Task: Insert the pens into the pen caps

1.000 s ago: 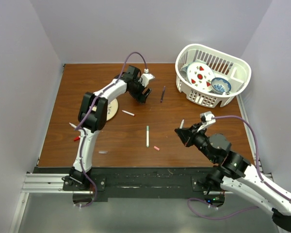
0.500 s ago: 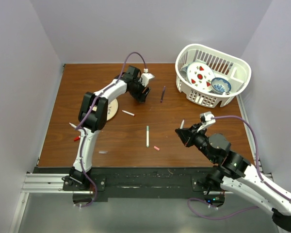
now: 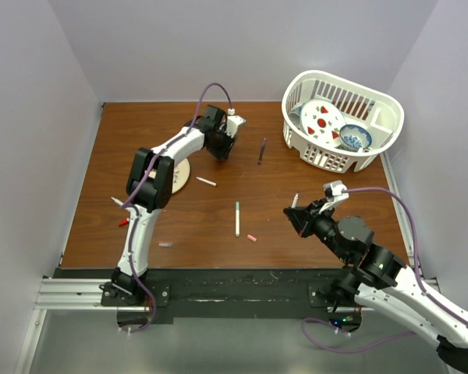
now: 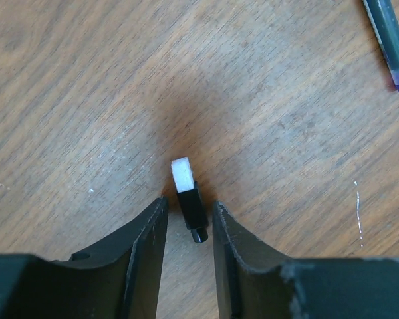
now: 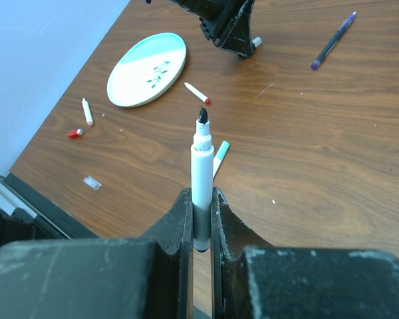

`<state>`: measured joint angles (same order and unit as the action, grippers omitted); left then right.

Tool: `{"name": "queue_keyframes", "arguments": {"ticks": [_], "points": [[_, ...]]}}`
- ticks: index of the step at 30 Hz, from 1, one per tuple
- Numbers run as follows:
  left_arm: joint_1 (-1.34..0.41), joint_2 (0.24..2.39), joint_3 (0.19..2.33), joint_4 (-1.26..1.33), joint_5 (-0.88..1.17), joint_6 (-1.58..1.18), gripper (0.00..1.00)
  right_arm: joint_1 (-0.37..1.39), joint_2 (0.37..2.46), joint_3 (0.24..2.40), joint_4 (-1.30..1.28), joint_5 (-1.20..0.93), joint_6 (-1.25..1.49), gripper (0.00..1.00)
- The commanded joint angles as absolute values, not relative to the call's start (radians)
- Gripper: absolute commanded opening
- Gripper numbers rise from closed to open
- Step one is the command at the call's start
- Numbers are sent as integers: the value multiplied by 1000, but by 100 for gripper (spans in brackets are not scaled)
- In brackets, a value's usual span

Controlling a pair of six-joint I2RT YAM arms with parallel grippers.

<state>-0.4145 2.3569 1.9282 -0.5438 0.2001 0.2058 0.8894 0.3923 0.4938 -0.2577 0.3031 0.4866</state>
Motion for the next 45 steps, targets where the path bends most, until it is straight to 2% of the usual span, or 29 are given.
{"name": "queue_keyframes", "arguments": {"ticks": [1,9,12,20,24,28,30,32,33,34,36,37,40,45], "points": [[-411,2367,1947,-578,193,160,39,890,397,546,-252,295,497,0],[-410,2396,1965,-578,227,137,43,890,373,535,-265,279,531,0],[-410,2401,1967,-581,221,127,41,890,356,534,-276,279,541,0],[-410,2362,1934,-534,187,87,21,890,356,551,-299,275,546,0],[-410,2335,1907,-518,239,63,6,891,353,557,-299,273,551,0],[-410,2251,1841,-496,387,-29,1,890,373,555,-290,235,560,0],[-408,2183,1711,-402,469,-133,0,890,406,546,-259,174,564,0],[-408,2041,1585,-193,607,-286,0,890,440,538,-215,106,557,0],[-408,1987,1436,-95,696,-355,0,891,449,535,-204,80,548,0],[-408,1883,1358,145,728,-503,0,890,460,535,-192,55,539,0],[-411,1794,1167,366,812,-653,0,890,489,528,-143,-20,522,0],[-416,1729,1119,549,834,-778,0,890,501,526,-127,-40,520,0],[-433,1631,974,813,873,-946,0,890,526,502,-11,-101,531,0],[-528,1488,800,1046,835,-1077,0,890,604,443,153,-164,577,0]]}}
